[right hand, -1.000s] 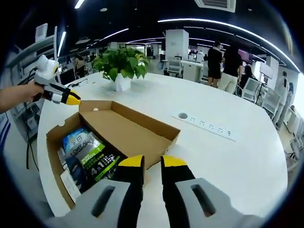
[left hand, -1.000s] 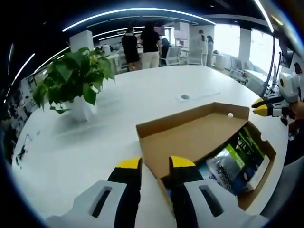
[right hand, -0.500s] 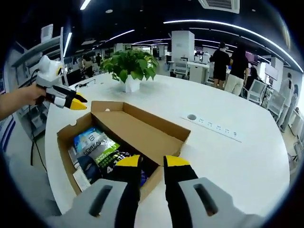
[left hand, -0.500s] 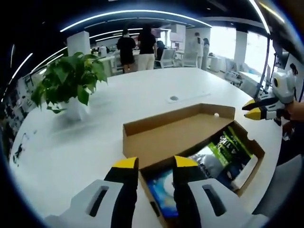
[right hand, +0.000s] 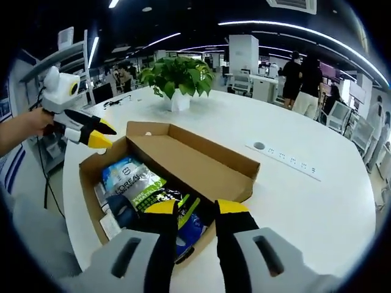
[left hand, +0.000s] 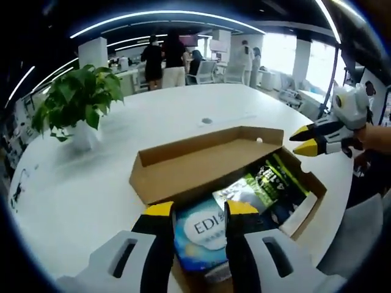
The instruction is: Operate the shoe box by opening the lid, removing the specified soft item, and placing it in the target area until the item is outside and the box remains undamaged.
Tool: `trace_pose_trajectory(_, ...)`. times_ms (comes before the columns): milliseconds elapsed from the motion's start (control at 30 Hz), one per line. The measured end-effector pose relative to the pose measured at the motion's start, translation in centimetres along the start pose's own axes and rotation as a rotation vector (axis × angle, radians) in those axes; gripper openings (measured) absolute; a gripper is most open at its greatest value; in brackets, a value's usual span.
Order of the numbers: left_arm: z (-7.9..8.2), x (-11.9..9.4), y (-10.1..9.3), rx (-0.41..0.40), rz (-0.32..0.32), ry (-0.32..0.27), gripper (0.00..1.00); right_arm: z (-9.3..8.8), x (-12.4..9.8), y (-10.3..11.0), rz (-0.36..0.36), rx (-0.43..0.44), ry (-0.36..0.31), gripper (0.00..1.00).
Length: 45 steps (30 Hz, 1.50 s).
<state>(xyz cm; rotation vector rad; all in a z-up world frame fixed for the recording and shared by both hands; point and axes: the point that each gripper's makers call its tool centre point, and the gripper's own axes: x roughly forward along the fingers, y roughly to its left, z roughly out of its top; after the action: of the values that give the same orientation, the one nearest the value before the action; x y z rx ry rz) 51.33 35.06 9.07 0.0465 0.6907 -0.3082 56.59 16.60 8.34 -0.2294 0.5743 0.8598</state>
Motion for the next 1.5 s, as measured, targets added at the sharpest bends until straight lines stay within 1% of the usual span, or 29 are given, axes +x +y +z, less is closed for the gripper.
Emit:
trace_pose_trajectory(100,-0.8,0.2,-1.0,-0.009,-0.025,0.018,0.32,-0.2,0.3,0.3,0.007,-0.012,0.011,0.22)
trace_pose_trajectory(200,-1.8,0.4,-1.8,-0.019,-0.048,0.039,0.32,-0.6,0.7,0.5,0.020,-0.010,0.034,0.22)
trace_pose_trajectory(367,-3.5,0.7,-3.1,-0.039,-0.084,0.082,0.33,-1.3,1.3,0.6,0.024,-0.032,0.074,0.23)
trace_pose_trajectory(500,-4.6,1.0,-3.6,-0.051,-0.106,0.114,0.33,-1.6,1.7,0.7,0.027,-0.058,0.102,0.23)
trace_pose_trajectory(700,-6.1,1.1,-4.1,-0.102,-0.140,0.166,0.31,-1.6,2.5,0.9,0.032,-0.086,0.130,0.24)
trace_pose_trajectory(800,-6.8,1.3,-4.3,-0.112,-0.150,0.187,0.30,-2.0,2.9,1.0,0.040,-0.109,0.159,0.23)
trace_pose_trajectory(833,-7.0,1.4,-4.4,-0.117,-0.156,0.194,0.30,-2.1,3.1,1.1,0.044,-0.128,0.177,0.23)
trace_pose_trajectory(867,-7.2,1.4,-4.6,-0.128,-0.166,0.203,0.29,-2.1,3.2,1.0,0.042,-0.138,0.180,0.23)
trace_pose_trajectory(1033,-7.8,1.6,-5.3,-0.165,-0.194,0.227,0.24,-2.2,3.8,1.1,0.049,-0.141,0.206,0.24)
trace_pose_trajectory(1133,-7.9,1.8,-5.6,-0.183,-0.208,0.230,0.24,-2.4,4.1,1.0,0.048,-0.132,0.221,0.24)
trace_pose_trajectory(1233,-8.1,2.2,-6.0,-0.221,-0.229,0.232,0.21,-3.1,4.4,1.0,0.054,-0.142,0.253,0.24)
trace_pose_trajectory(1267,-8.3,2.2,-6.2,-0.233,-0.238,0.238,0.20,-3.1,4.5,1.0,0.054,-0.142,0.256,0.23)
trace_pose_trajectory(1300,-8.2,2.4,-6.1,-0.235,-0.236,0.232,0.20,-3.1,4.5,0.9,0.057,-0.140,0.253,0.22)
trace_pose_trajectory(1367,-7.9,2.7,-6.0,-0.285,-0.254,0.224,0.18,-3.1,4.7,0.9,0.060,-0.119,0.253,0.21)
trace_pose_trajectory(1433,-7.6,2.7,-6.2,-0.307,-0.270,0.215,0.13,-3.1,4.8,1.0,0.066,-0.088,0.251,0.20)
trace_pose_trajectory(1467,-7.6,2.7,-6.3,-0.315,-0.274,0.214,0.12,-3.1,4.8,1.0,0.067,-0.079,0.251,0.18)
trace_pose_trajectory(1500,-7.6,2.9,-6.3,-0.331,-0.278,0.217,0.12,-3.1,4.8,1.1,0.072,-0.051,0.249,0.17)
